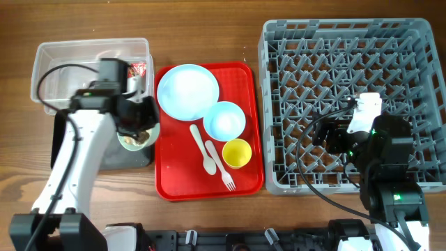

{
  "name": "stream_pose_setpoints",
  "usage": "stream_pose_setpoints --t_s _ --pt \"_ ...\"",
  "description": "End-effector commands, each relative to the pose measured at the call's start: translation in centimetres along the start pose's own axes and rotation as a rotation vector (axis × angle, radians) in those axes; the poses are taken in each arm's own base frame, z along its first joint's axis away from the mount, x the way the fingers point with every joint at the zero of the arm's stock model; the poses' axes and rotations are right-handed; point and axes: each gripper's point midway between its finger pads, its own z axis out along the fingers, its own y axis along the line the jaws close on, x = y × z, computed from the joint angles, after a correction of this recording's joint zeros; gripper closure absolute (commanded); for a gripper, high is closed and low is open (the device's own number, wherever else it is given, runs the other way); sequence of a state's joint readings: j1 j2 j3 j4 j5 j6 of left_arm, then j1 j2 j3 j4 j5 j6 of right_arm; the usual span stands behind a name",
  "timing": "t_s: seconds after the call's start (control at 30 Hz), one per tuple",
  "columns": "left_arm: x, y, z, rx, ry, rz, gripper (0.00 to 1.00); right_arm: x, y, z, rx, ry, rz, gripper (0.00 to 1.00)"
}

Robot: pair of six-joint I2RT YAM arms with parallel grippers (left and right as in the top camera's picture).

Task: Sort waste into correct bins and load items into the dishwasher rack
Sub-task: 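Tip the green bowl over the black tray to dump food scraps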

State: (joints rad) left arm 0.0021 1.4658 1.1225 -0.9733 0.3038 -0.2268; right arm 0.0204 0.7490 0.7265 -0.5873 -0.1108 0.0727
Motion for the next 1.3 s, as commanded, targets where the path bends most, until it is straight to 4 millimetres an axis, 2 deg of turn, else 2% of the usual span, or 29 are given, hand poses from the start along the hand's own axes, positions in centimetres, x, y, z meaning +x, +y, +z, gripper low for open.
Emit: stream_pose_setpoints --t_s 0.0,0.03,0.07,0.13,0.27,0.33,0.63,1.03,1.1,1.2,1.27 --pt "-0.1 0.3 -1.5 0.399 -0.002 0.016 0.96 -1.1 -0.2 -0.5 0.011 -0.027 -0.018 0.00" --pt "-0.3 0.7 -1.9 0.450 -0.016 -0.001 0.96 -1.1 -0.2 -0.5 0.011 -0.027 -0.018 0.00" --pt "-1.0 1.7 -2.6 0.552 -0.054 -0.038 0.96 -1.1 -0.2 -0.5 0.011 -0.027 -0.018 0.00" --pt "-1.8 4.0 -2.8 0.627 -0.081 -0.146 0.96 -1.1 -0.2 -0.5 0.011 -0.027 -0.018 0.00" --pt "-3.0 5.4 -3.8 0.869 -0.086 -0.354 0.96 -1.1 -0.2 -0.5 0.011 -0.027 -0.018 0.01" --pt "-3.1 6.2 -3.8 0.914 -0.071 -0.438 0.96 -1.1 -0.2 -0.5 0.011 -0.026 -0.017 0.00" --pt "-4.6 6.8 -8.1 1.178 -0.128 -0.637 0.96 -1.1 -0.2 -0.5 0.011 -0.027 -0.018 0.00" --pt "-4.7 6.8 -8.4 1.202 -0.116 -0.673 0.96 -1.1 -0.2 -0.5 0.011 -0.027 -0.018 0.00" --pt "-3.9 6.0 -8.0 1.153 -0.123 -0.594 0.96 -1.1 -0.2 -0.5 0.011 -0.026 -0.017 0.00" --pt "-1.8 1.9 -7.7 1.037 -0.073 -0.360 0.96 -1.1 -0.2 -0.5 0.011 -0.027 -0.018 0.00" --pt "-0.6 -0.1 -6.6 0.921 -0.017 -0.219 0.96 -1.1 -0.2 -0.5 0.011 -0.027 -0.018 0.00"
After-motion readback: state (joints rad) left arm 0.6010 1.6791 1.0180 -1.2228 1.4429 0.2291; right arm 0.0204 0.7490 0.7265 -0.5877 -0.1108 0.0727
